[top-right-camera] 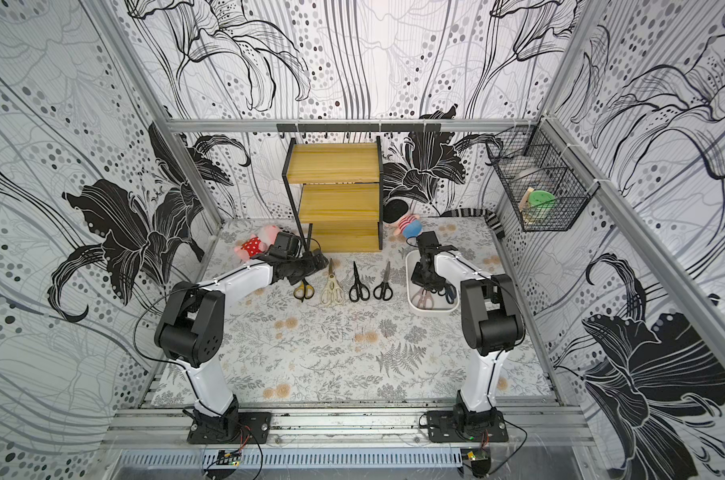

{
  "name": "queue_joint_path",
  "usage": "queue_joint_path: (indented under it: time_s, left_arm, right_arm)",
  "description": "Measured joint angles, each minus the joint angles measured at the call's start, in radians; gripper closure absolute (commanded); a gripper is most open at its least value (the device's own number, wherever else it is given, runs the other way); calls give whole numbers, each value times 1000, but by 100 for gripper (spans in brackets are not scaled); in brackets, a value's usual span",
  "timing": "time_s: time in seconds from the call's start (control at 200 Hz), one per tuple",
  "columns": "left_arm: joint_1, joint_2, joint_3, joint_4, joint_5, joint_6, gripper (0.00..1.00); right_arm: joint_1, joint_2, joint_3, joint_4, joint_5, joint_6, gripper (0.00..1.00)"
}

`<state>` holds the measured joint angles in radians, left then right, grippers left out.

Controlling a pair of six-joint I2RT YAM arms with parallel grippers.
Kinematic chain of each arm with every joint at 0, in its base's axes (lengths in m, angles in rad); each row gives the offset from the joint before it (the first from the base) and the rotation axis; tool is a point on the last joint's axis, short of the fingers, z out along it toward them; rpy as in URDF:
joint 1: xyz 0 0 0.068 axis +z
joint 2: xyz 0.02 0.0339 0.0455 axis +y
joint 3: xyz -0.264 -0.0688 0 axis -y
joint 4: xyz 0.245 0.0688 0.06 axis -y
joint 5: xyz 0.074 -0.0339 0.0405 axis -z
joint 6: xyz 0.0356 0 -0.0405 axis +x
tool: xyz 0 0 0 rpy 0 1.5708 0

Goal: Take the scissors out of the storage box
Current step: Pick up the scissors from the storage box.

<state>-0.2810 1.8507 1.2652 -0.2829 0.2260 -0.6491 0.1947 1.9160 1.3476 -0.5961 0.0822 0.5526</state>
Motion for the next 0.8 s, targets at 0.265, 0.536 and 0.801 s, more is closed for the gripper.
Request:
queue_joint_path:
  time_s: [0.265, 0.536, 0.801]
  left_arm:
    - [0, 0, 0, 0, 0, 0, 2]
    - [0, -1, -1, 6, 3, 0, 2]
    - [21, -76, -70, 22, 15, -1, 2]
  right_arm:
    - [0, 11, 1, 11, -23, 3, 100]
    - [0, -46, -7, 9, -19, 7, 100]
    - [12, -196, -37, 4, -23, 31, 100]
